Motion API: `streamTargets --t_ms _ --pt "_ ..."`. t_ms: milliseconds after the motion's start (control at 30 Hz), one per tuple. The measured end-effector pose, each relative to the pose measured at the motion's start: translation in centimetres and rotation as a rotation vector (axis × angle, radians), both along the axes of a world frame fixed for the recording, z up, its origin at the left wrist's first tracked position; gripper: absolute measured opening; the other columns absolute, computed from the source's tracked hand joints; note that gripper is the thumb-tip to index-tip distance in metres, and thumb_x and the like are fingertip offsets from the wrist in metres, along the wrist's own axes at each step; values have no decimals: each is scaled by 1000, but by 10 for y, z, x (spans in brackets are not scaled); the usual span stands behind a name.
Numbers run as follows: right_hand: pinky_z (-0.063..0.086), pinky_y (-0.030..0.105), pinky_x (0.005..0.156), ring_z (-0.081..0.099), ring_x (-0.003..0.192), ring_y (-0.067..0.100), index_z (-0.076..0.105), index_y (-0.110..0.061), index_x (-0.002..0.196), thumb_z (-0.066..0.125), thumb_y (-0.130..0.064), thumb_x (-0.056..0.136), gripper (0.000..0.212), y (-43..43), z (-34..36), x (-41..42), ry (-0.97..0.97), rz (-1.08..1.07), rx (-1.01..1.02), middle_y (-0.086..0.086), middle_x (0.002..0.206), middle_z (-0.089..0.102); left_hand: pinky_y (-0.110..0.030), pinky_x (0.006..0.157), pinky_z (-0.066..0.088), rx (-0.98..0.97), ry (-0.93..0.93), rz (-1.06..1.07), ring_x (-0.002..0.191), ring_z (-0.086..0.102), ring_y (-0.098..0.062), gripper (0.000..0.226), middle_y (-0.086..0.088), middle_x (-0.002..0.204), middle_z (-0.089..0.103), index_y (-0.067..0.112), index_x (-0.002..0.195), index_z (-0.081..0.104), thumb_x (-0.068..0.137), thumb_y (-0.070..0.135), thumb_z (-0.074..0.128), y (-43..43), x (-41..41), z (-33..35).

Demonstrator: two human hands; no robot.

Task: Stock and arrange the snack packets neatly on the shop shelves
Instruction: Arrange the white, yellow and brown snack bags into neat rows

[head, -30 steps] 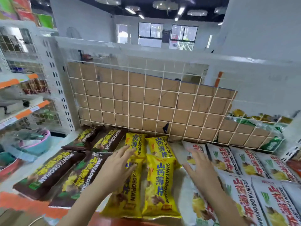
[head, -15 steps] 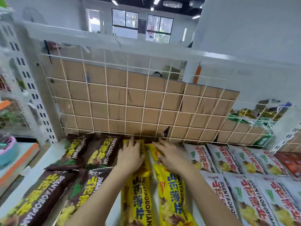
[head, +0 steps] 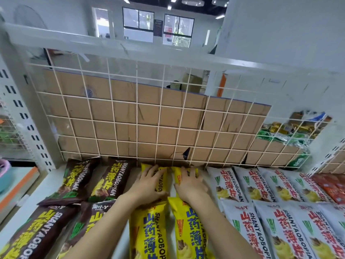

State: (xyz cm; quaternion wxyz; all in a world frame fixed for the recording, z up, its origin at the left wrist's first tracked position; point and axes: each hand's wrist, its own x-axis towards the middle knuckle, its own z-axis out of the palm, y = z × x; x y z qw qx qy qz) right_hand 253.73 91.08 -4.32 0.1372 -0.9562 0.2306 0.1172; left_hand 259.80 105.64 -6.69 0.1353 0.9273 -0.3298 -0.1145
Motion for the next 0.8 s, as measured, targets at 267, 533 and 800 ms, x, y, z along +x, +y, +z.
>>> streamTargets --t_ms 267,533,800 --pt "32 52 102 7 139 41 -3 -24 149 33 -48 96 68 8 -3 6 -64 -73 -54 9 156 -6 -34 114 14 -68 -74 94 145 3 -16 58 5 158 6 32 149 15 98 45 36 -23 -7 0" --pt "15 54 112 -7 144 27 10 -29 149 33 -45 97 58 -15 -3 -3 -178 124 54 -2 157 -7 -34 116 -3 -22 -212 16 145 -7 -13 81 4 159 4 27 150 13 77 54 -11 -14 0 -3" --pt "15 50 112 -8 144 26 6 -24 149 35 -41 94 65 -14 -10 -7 -151 275 -55 0 158 -1 -29 115 3 -21 -138 -74 145 0 -14 99 4 159 3 27 150 11 61 63 -9 -12 7 -9"
